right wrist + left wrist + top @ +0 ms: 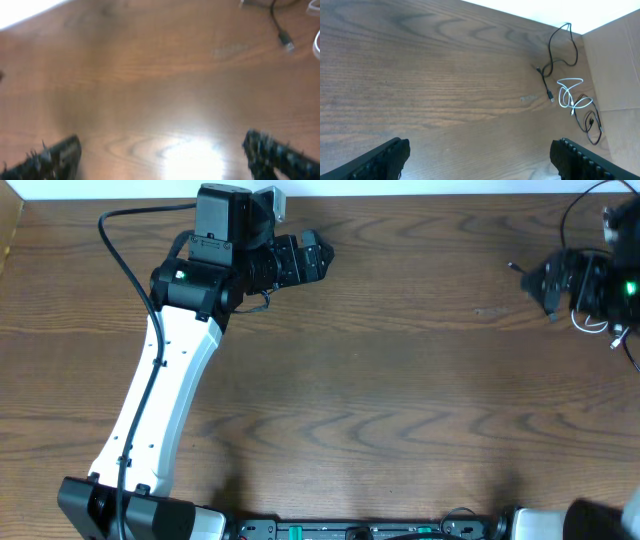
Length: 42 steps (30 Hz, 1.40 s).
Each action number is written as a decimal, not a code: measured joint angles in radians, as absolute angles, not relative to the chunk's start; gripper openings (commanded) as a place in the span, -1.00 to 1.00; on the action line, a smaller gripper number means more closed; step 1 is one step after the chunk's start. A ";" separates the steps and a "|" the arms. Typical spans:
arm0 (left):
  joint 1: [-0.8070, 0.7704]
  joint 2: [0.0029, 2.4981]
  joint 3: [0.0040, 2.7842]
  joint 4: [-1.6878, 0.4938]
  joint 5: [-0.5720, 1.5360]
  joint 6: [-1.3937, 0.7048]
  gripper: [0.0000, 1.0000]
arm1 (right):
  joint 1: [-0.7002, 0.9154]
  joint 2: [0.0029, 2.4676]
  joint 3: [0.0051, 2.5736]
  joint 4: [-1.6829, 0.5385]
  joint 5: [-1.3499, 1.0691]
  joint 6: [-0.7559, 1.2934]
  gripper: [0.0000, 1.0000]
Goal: Untangle cables
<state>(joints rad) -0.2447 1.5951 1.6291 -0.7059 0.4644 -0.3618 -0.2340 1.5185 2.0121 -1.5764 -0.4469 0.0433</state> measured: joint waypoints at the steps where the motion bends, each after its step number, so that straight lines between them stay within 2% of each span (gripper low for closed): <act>1: -0.245 1.595 1.629 -0.707 0.464 -0.362 0.89 | -0.234 1.479 2.013 -1.608 -0.450 0.043 0.99; 6: -0.245 1.595 1.629 -0.705 0.464 -0.362 0.90 | -0.234 1.393 2.013 -1.693 -0.418 0.025 0.99; 13: -0.245 1.595 1.629 -0.707 0.465 -0.362 0.91 | -0.233 1.209 1.966 -1.666 -0.347 -0.056 0.98; 15: -0.245 1.595 1.629 -0.706 0.464 -0.362 0.90 | -0.218 1.134 1.856 -1.560 -0.326 -0.065 0.98; 17: -0.245 1.595 1.629 -0.704 0.464 -0.362 0.90 | -0.167 0.995 1.634 -1.312 -0.305 -0.070 0.99; 19: -0.245 1.595 1.629 -0.705 0.465 -0.362 0.90 | -0.109 0.780 1.306 -0.950 -0.295 -0.076 0.98; 24: -0.245 1.594 1.629 -0.706 0.464 -0.362 0.90 | -0.098 0.494 0.830 -0.576 -0.255 -0.084 0.99; 27: -0.245 1.594 1.629 -0.705 0.464 -0.362 0.90 | -0.094 0.323 0.452 -0.257 -0.226 -0.086 0.99; 31: -0.245 1.594 1.629 -0.706 0.464 -0.362 0.91 | -0.087 0.163 0.197 -0.086 -0.220 -0.084 0.99; 34: -0.245 1.594 1.629 -0.706 0.464 -0.362 0.91 | -0.074 0.056 0.072 -0.062 -0.216 -0.085 0.99; 42: -0.245 1.594 1.629 -0.707 0.464 -0.362 0.91 | -0.072 0.017 0.011 -0.059 -0.212 -0.085 0.99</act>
<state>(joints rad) -0.2447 1.5940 1.6287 -0.7067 0.4644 -0.3618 -0.0719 0.0166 0.0109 -0.0586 -0.2123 -0.0849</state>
